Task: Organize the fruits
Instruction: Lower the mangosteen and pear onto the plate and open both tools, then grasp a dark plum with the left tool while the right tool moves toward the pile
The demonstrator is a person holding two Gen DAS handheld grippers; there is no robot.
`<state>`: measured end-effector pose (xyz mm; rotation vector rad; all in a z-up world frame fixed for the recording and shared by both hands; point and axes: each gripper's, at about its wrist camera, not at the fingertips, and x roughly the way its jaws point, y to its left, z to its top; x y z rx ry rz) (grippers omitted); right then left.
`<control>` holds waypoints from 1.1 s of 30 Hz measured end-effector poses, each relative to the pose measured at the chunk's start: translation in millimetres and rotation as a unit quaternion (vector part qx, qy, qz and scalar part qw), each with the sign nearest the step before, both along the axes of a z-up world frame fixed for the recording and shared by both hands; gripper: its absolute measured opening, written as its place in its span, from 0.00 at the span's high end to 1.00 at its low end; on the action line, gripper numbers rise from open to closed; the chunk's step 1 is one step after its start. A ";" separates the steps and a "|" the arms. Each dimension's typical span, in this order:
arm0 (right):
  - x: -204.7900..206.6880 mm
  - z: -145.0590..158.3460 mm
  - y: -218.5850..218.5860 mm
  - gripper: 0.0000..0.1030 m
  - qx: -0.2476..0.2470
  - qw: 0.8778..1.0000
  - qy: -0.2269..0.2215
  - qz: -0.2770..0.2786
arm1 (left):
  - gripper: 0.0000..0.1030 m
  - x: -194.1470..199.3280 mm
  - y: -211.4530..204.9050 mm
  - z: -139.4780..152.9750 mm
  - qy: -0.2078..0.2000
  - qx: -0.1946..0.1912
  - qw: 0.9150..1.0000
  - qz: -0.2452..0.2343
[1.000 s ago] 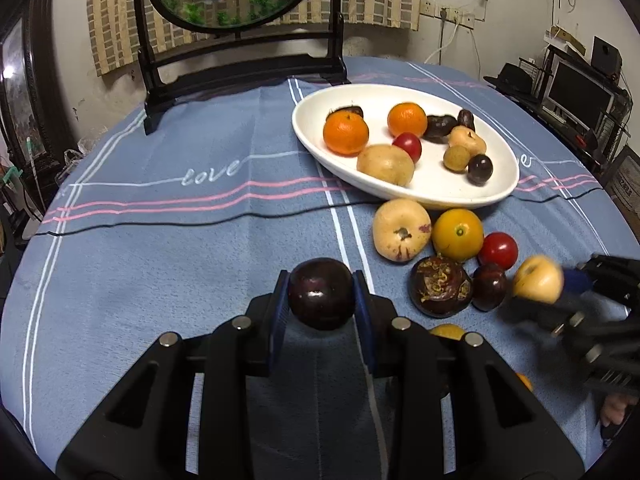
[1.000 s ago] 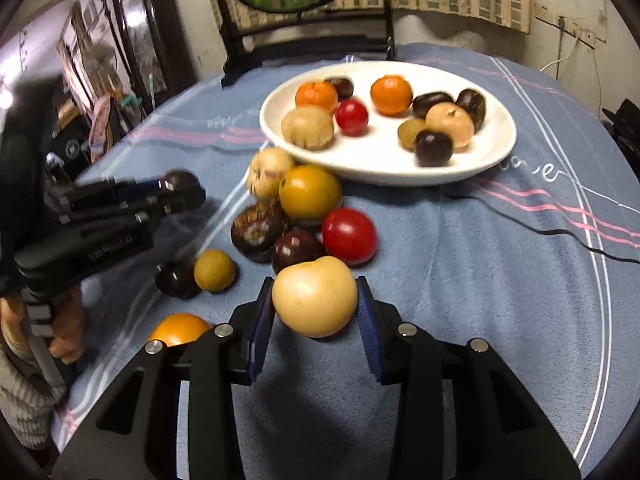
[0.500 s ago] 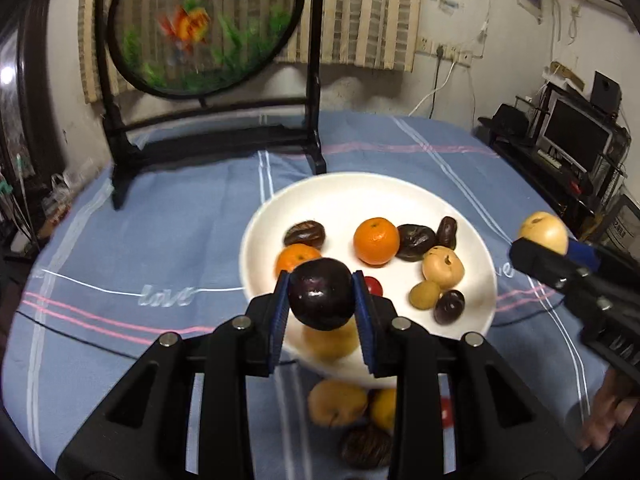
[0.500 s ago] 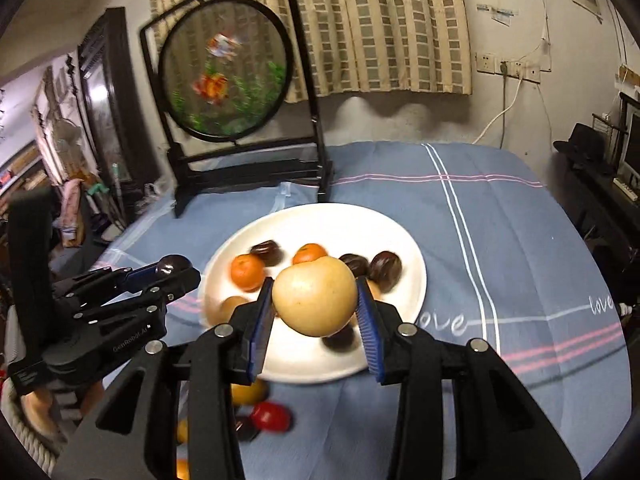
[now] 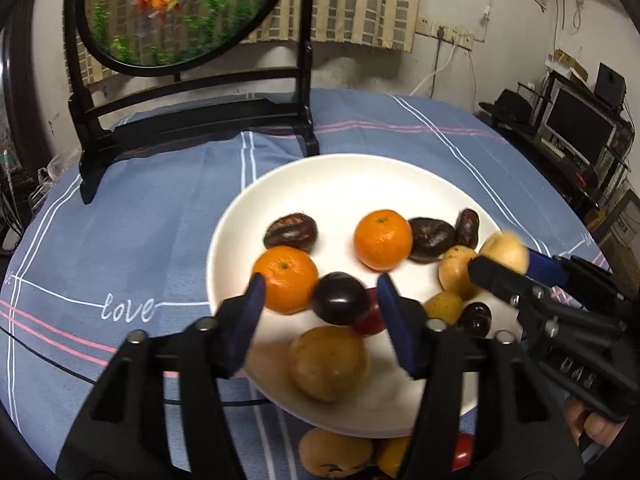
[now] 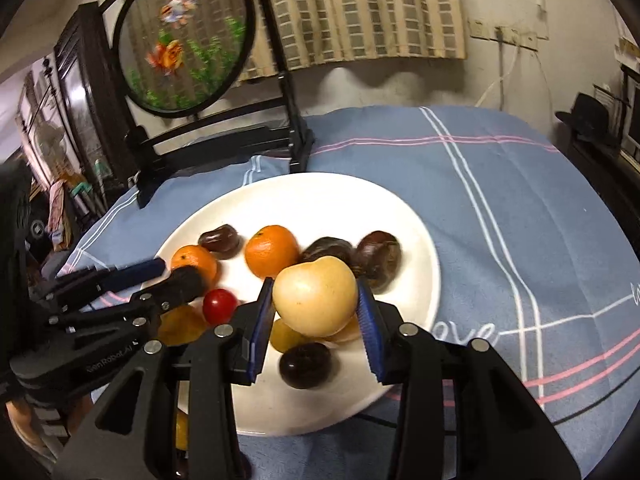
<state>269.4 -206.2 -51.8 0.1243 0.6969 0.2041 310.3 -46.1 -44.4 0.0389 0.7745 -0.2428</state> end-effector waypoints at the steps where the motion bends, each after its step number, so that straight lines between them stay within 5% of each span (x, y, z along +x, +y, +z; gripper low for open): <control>1: -0.7 1.5 1.5 0.35 -0.004 1.000 -0.007 0.000 | 0.37 -0.4 3.1 1.7 0.000 -0.006 1.000 0.003; 11: -41.2 32.6 -20.4 0.32 0.028 0.998 -0.056 -0.017 | 0.27 -28.9 45.4 12.1 -0.007 -0.009 0.998 0.054; 12: -48.5 34.8 -22.5 0.29 0.034 0.998 -0.057 -0.020 | 0.26 -36.5 50.6 13.3 -0.007 -0.012 0.998 0.057; 14: -67.9 35.8 -25.3 0.06 0.049 0.996 -0.066 -0.033 | 0.25 -56.6 60.1 12.8 -0.005 -0.019 0.998 0.063; 15: -77.1 34.9 -25.6 0.04 0.057 0.995 -0.073 -0.037 | 0.25 -68.0 63.5 11.2 -0.007 -0.023 0.998 0.060; 25: -121.0 27.2 -22.6 0.04 0.066 0.995 -0.064 -0.031 | 0.21 -172.1 66.9 -11.6 -0.019 0.022 1.000 0.011; 33: -122.2 26.4 -25.9 0.04 0.073 0.995 -0.056 -0.037 | 0.21 -181.5 53.5 -22.9 -0.006 0.041 0.999 -0.025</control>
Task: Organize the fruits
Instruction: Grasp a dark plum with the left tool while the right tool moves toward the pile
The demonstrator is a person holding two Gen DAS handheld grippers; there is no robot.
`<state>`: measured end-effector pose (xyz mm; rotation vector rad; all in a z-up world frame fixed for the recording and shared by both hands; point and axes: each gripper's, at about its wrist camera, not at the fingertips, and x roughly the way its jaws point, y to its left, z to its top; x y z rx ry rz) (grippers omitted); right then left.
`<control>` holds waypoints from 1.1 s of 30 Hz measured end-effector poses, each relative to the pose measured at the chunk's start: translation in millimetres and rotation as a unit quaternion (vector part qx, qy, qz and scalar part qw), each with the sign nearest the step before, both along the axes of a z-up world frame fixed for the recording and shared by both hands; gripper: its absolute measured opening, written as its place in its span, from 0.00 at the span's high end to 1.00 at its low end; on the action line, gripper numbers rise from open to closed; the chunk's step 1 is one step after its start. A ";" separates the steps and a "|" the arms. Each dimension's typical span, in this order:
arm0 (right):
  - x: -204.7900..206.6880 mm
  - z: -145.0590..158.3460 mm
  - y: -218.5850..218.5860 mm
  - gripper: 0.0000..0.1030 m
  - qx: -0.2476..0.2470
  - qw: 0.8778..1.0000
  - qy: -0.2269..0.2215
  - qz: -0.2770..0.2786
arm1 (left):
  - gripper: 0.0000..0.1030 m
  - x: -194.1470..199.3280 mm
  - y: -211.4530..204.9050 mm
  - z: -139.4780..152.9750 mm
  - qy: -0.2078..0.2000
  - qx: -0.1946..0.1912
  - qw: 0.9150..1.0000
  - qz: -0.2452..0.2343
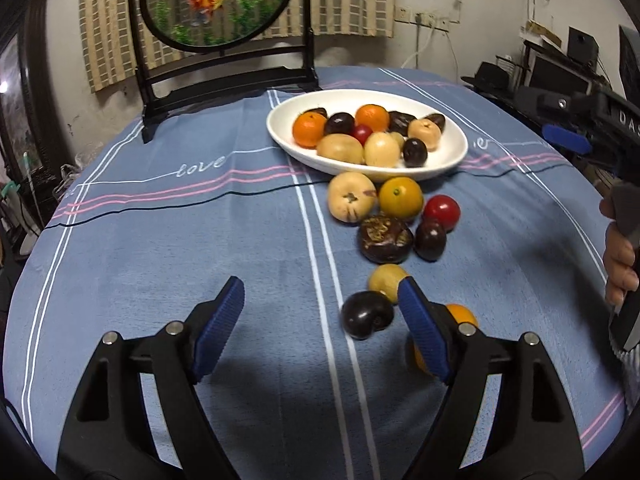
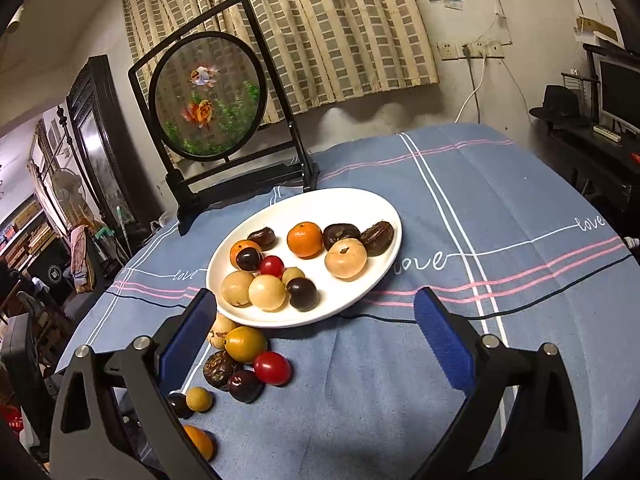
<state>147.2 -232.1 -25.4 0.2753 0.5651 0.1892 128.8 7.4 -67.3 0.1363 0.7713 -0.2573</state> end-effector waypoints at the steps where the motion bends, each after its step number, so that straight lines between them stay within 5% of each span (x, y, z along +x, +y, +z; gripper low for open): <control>1: 0.0 -0.1 0.5 0.04 -0.001 1.000 0.001 0.000 | 0.21 1.1 -0.1 -0.7 0.004 0.001 1.000 -0.002; 10: -0.1 -1.2 1.4 0.04 -0.001 1.000 0.008 0.000 | 0.19 13.6 4.6 -13.8 0.052 -0.005 0.999 0.002; 15: -0.2 -0.7 0.0 0.03 0.002 1.000 0.007 -0.002 | 0.20 11.8 30.7 3.7 -0.007 0.004 0.997 0.082; 18: -0.8 -0.2 0.2 0.03 0.002 1.000 0.006 0.000 | 0.21 10.5 48.7 12.1 -0.019 -0.030 0.993 0.108; 21: -1.3 0.2 0.8 0.03 0.003 1.000 0.006 0.002 | 0.21 6.7 44.3 16.4 -0.031 -0.039 0.995 0.087; 26: -0.9 -1.0 2.9 0.03 0.001 1.000 0.009 0.006 | 0.23 7.8 13.5 5.6 -0.027 0.012 0.999 0.040; 33: -0.4 -1.5 5.9 0.03 -0.003 1.000 0.011 0.011 | 0.61 15.1 2.5 -4.7 -0.006 0.021 1.000 0.007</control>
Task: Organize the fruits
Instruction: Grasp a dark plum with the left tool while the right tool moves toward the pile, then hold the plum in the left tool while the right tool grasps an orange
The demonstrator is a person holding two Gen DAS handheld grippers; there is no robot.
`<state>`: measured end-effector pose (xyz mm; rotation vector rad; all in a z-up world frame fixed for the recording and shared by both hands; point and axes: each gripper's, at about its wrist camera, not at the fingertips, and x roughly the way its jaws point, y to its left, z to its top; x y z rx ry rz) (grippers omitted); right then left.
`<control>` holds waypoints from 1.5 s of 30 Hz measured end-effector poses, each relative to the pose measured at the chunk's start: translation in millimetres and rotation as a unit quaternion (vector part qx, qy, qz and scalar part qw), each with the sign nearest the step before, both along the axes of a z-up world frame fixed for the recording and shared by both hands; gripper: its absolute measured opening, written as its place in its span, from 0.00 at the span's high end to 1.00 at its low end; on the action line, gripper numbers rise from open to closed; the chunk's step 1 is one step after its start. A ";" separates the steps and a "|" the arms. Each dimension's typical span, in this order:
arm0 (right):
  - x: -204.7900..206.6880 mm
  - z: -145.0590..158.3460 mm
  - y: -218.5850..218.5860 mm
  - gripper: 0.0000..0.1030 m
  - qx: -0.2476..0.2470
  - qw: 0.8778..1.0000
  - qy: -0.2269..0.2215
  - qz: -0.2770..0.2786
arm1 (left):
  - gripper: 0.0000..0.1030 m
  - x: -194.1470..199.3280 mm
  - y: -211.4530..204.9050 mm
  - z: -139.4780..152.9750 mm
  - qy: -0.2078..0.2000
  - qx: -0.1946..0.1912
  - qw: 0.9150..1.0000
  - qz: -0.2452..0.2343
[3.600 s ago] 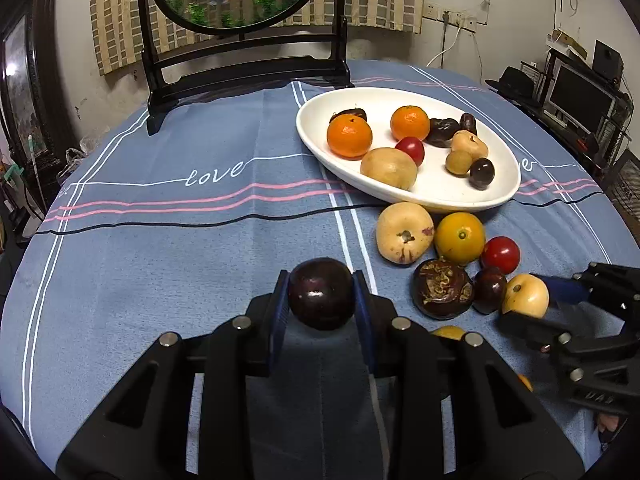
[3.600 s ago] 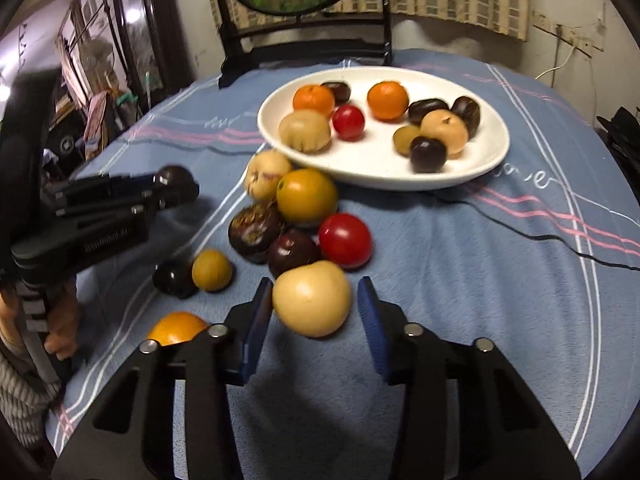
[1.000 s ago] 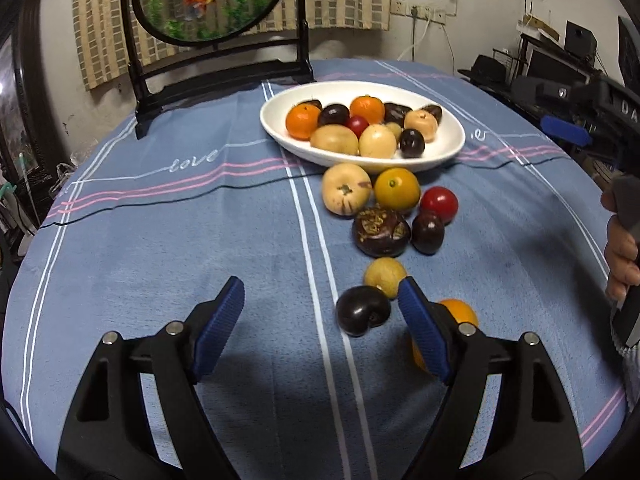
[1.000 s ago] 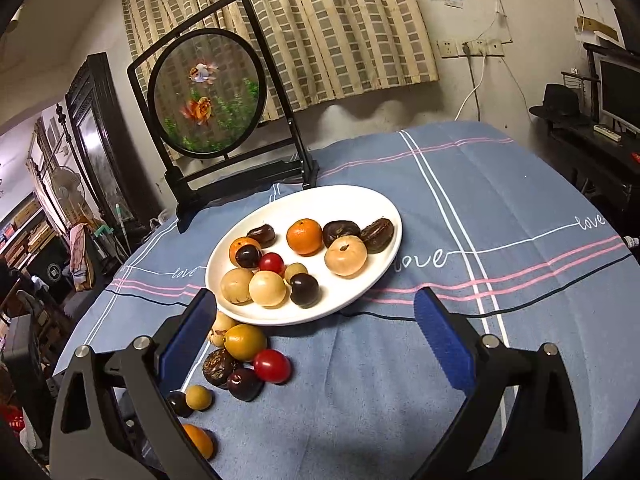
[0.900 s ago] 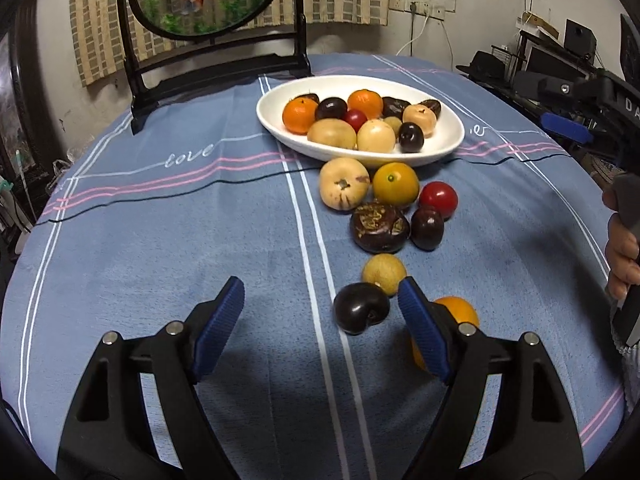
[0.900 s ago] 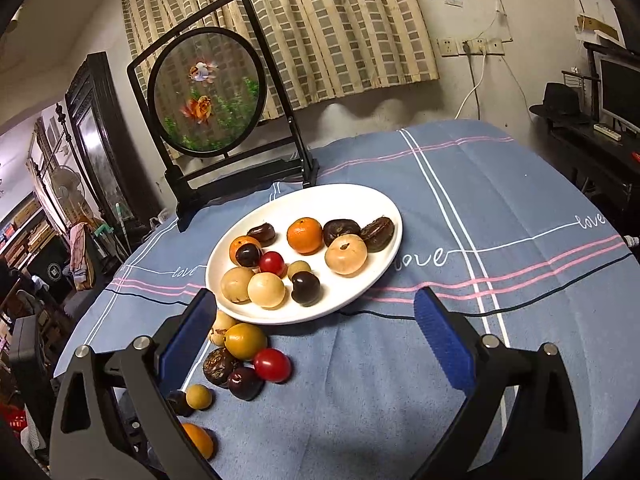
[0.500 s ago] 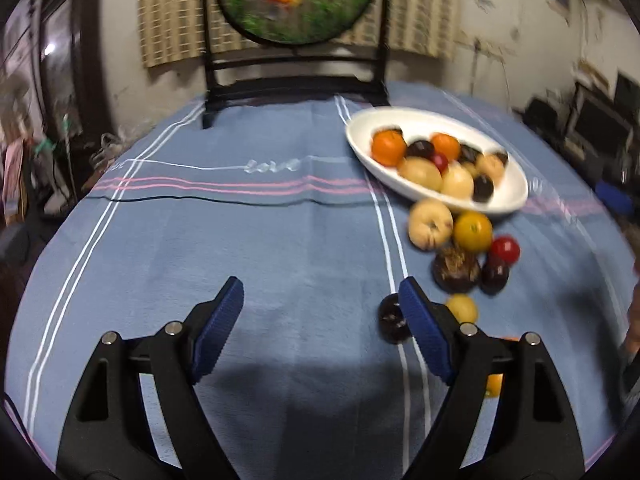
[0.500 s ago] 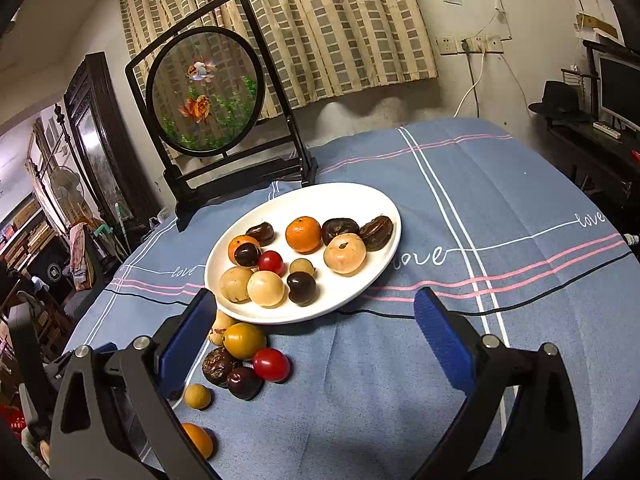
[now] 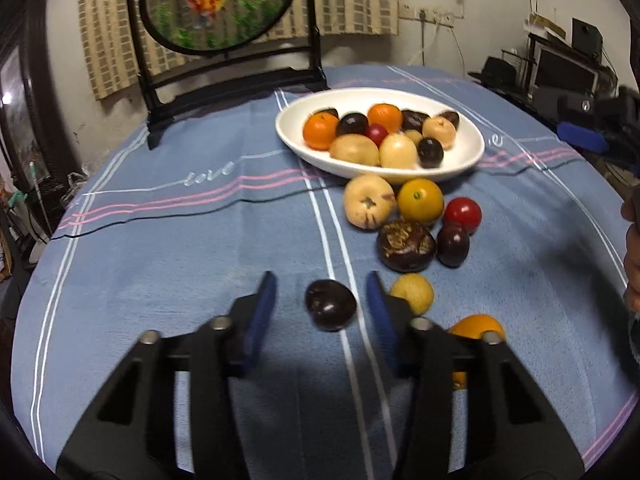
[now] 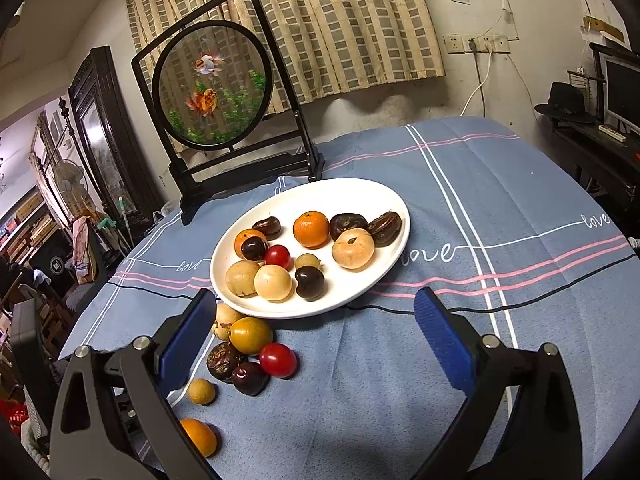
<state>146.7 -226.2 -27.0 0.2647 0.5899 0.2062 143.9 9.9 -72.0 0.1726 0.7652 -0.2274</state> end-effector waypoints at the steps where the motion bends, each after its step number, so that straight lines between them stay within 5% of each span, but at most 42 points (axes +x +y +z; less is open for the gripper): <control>1: -0.1 -0.2 -0.2 0.03 0.001 1.000 0.000 0.000 | 0.62 2.2 -0.2 -1.7 0.006 -0.001 1.000 -0.002; 10: 1.1 -0.2 0.9 0.03 -0.001 1.000 0.003 0.004 | 0.65 16.5 -7.8 -17.7 0.040 0.016 0.999 -0.012; 21: -5.3 -11.9 41.1 0.03 -0.043 0.996 0.025 0.073 | 0.71 16.3 8.3 -10.0 0.040 -0.028 0.999 0.005; 30: -32.0 -51.1 114.8 0.04 -0.155 0.963 0.081 0.204 | 0.71 18.3 18.4 -4.5 0.032 -0.041 0.998 0.029; 34: -38.3 -54.7 123.4 0.25 -0.172 0.957 0.079 0.222 | 0.71 17.3 16.3 -4.1 0.029 -0.037 0.999 0.025; 45: -39.0 -58.8 128.8 0.54 -0.164 0.948 0.098 0.254 | 0.71 19.5 15.2 -8.2 0.041 -0.036 0.998 0.021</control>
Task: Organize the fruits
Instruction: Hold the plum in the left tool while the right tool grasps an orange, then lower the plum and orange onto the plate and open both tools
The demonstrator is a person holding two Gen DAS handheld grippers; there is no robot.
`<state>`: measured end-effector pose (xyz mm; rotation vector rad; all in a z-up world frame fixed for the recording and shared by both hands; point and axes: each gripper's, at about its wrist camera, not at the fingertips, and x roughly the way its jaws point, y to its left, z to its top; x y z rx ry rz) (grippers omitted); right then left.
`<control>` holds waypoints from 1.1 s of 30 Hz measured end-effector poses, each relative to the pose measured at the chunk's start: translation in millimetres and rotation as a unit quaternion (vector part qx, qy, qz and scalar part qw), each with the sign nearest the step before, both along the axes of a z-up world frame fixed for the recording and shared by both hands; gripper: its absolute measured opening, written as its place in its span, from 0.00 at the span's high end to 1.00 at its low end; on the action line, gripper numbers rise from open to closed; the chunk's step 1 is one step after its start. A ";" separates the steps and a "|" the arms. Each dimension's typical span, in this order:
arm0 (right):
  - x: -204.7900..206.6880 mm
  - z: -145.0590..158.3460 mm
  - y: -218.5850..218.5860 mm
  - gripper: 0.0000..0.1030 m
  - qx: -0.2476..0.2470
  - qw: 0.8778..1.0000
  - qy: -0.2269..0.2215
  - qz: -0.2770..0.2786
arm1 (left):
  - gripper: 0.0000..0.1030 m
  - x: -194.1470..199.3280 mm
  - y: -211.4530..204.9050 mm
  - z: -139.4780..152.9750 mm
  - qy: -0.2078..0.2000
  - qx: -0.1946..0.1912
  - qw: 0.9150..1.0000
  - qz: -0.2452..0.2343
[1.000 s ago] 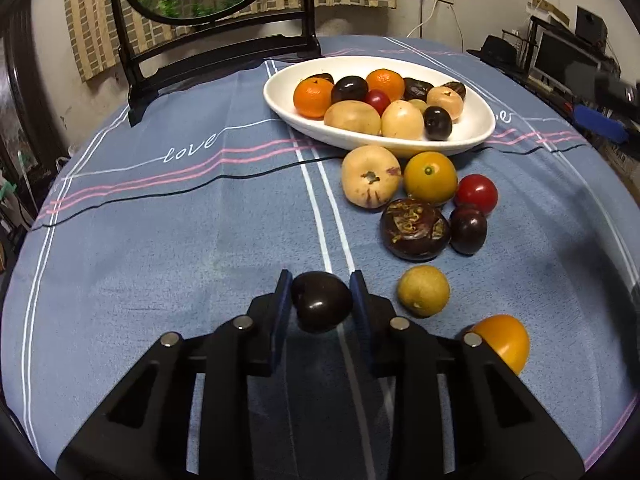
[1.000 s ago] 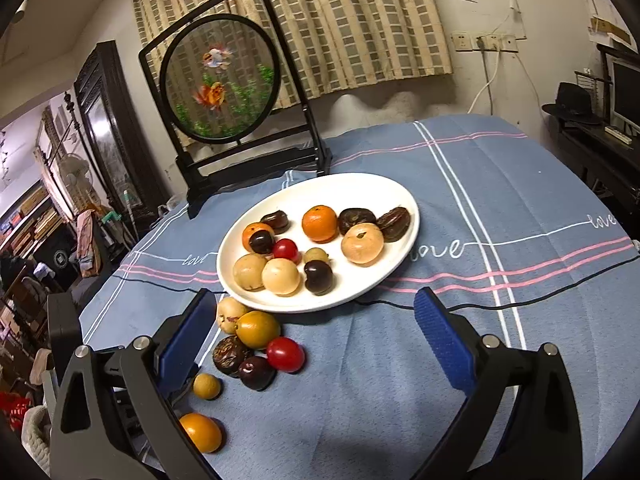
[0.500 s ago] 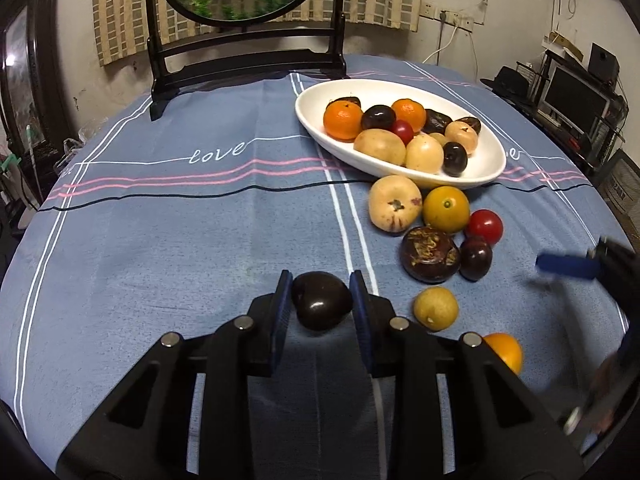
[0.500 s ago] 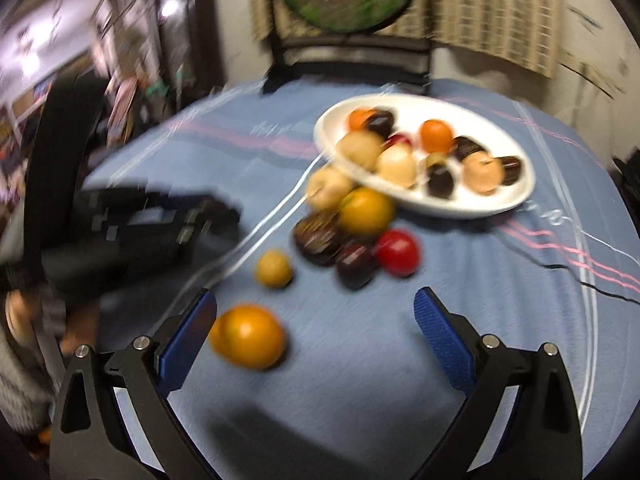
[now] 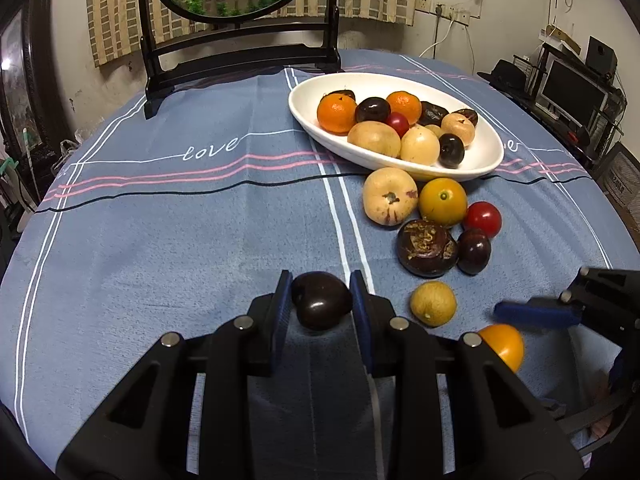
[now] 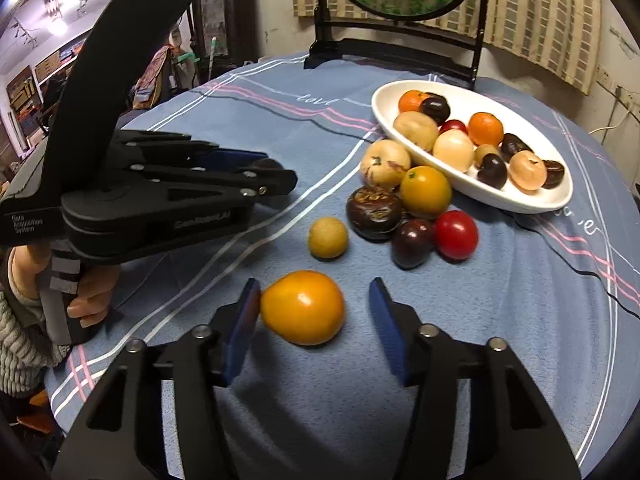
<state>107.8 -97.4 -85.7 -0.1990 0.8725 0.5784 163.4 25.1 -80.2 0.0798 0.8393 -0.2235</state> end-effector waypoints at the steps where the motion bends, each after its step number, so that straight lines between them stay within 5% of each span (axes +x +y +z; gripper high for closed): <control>1: -0.1 -1.1 1.4 0.59 0.000 1.000 0.006 0.004 | 0.71 0.7 0.0 -0.9 0.002 0.000 1.000 0.000; 8: -0.1 -0.5 -1.1 0.59 0.008 1.000 0.013 0.006 | 0.71 2.6 -1.5 -4.6 0.011 0.000 1.000 -0.004; 14: 4.5 7.3 -16.9 0.59 0.030 0.999 0.000 -0.028 | 0.71 -7.2 -1.3 11.5 -0.029 -0.015 0.999 -0.007; 22: 22.9 54.2 -67.0 0.59 0.055 0.990 -0.063 -0.112 | 0.71 27.4 -24.6 57.9 -0.066 0.001 0.998 -0.008; 28: 84.0 93.7 -99.7 0.60 0.040 0.971 -0.119 -0.204 | 0.71 84.3 -57.6 68.9 -0.075 -0.014 0.997 -0.001; 33: 144.2 70.1 -110.2 0.60 0.081 0.966 -0.082 -0.230 | 0.71 124.2 -59.2 53.0 -0.052 -0.020 0.998 0.026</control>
